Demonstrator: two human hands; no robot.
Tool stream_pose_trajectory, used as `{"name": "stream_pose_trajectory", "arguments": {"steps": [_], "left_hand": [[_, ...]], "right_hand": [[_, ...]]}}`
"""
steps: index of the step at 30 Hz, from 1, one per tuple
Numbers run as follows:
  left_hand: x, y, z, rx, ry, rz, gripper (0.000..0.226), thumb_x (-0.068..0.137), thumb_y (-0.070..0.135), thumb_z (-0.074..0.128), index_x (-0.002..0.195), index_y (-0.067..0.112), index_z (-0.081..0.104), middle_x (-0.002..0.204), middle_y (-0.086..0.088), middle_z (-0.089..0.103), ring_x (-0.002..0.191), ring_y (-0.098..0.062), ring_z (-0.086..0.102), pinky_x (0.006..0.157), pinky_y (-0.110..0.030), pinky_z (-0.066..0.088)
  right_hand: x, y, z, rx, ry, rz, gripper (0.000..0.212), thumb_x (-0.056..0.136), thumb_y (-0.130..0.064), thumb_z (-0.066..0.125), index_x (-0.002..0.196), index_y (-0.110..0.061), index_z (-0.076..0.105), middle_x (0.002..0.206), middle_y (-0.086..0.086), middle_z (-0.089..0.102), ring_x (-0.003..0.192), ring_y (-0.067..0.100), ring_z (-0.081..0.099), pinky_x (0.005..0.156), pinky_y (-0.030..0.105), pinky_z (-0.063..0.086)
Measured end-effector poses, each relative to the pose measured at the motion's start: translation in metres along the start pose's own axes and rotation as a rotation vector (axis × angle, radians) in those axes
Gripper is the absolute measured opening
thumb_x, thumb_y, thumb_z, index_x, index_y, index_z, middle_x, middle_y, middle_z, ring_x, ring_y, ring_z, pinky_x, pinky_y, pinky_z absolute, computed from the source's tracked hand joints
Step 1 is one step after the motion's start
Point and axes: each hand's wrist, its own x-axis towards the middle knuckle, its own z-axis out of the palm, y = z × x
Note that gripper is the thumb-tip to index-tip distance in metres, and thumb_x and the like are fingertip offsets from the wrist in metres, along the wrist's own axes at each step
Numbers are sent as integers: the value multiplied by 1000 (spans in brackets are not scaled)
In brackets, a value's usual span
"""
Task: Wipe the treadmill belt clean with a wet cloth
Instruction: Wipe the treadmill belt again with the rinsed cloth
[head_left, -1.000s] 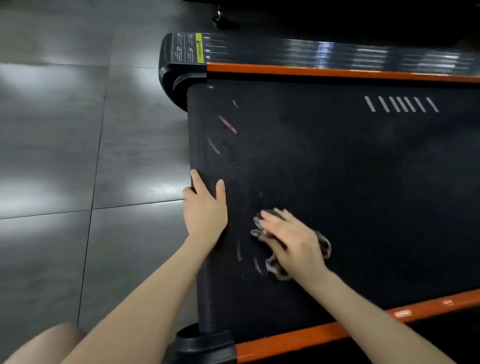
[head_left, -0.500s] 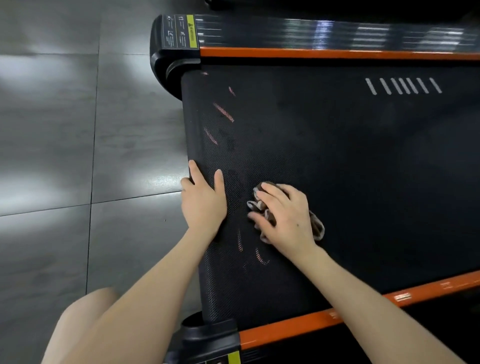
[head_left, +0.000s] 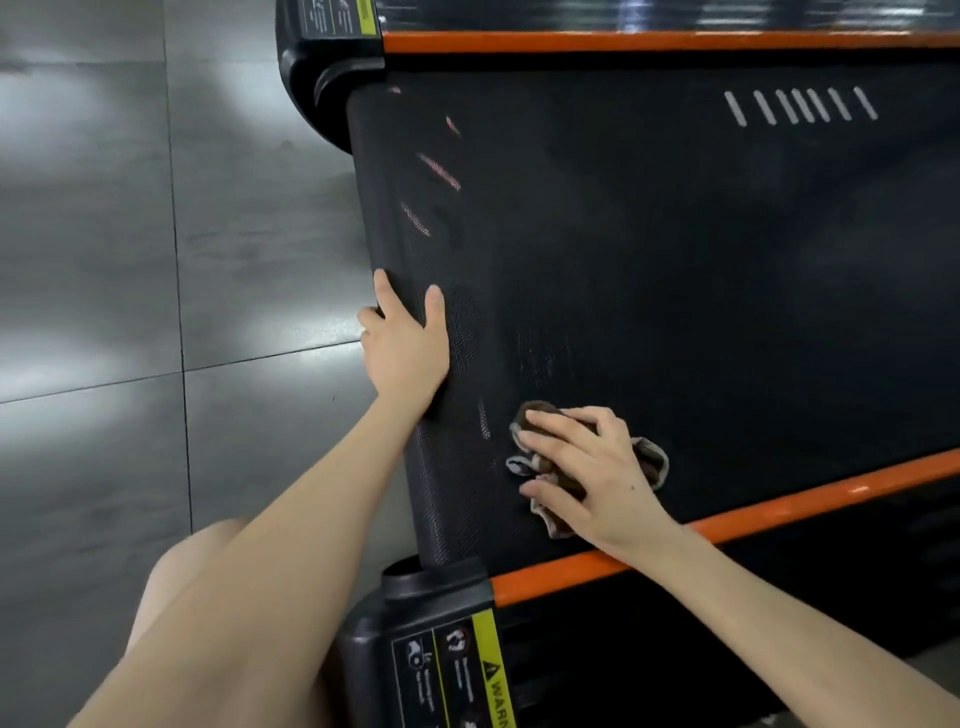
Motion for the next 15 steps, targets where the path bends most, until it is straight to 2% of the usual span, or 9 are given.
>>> {"name": "stream_pose_trajectory", "arguments": {"steps": [3, 5, 9, 12, 15], "left_hand": [[1, -4, -2, -78, -44, 7, 70, 95, 54, 37, 151, 21, 12, 138, -18, 33, 120, -37, 43, 104, -43, 33], [4, -6, -3, -103, -60, 5, 70, 95, 54, 38, 151, 22, 11, 139, -19, 32, 122, -38, 41, 106, -44, 32], [10, -11, -3, -237, -118, -52, 72, 91, 56, 46, 150, 30, 13, 143, -14, 28, 128, -35, 38, 109, -42, 29], [15, -15, -2, -380, -145, -94, 75, 87, 57, 54, 147, 36, 16, 143, -9, 26, 129, -29, 36, 111, -40, 28], [14, -15, -2, -426, -141, -115, 75, 85, 57, 57, 146, 38, 19, 142, -7, 26, 128, -26, 37, 109, -39, 29]], "right_hand": [[13, 0, 5, -30, 10, -54, 33, 83, -42, 60, 103, -17, 67, 118, -1, 60, 105, 22, 45, 85, 44, 41], [31, -5, 14, -55, 11, -95, 30, 83, -40, 60, 95, -14, 67, 112, 2, 61, 100, 25, 47, 79, 45, 42], [63, -25, 30, -26, 6, -100, 30, 81, -41, 59, 89, -13, 69, 107, 2, 62, 98, 25, 47, 77, 44, 39], [45, -20, 21, 67, -62, -161, 28, 82, -40, 61, 87, -14, 69, 105, 0, 62, 99, 22, 45, 78, 45, 40], [20, -8, 6, 92, -136, -236, 28, 82, -42, 62, 85, -15, 69, 105, 0, 61, 100, 20, 45, 78, 43, 41]]}}
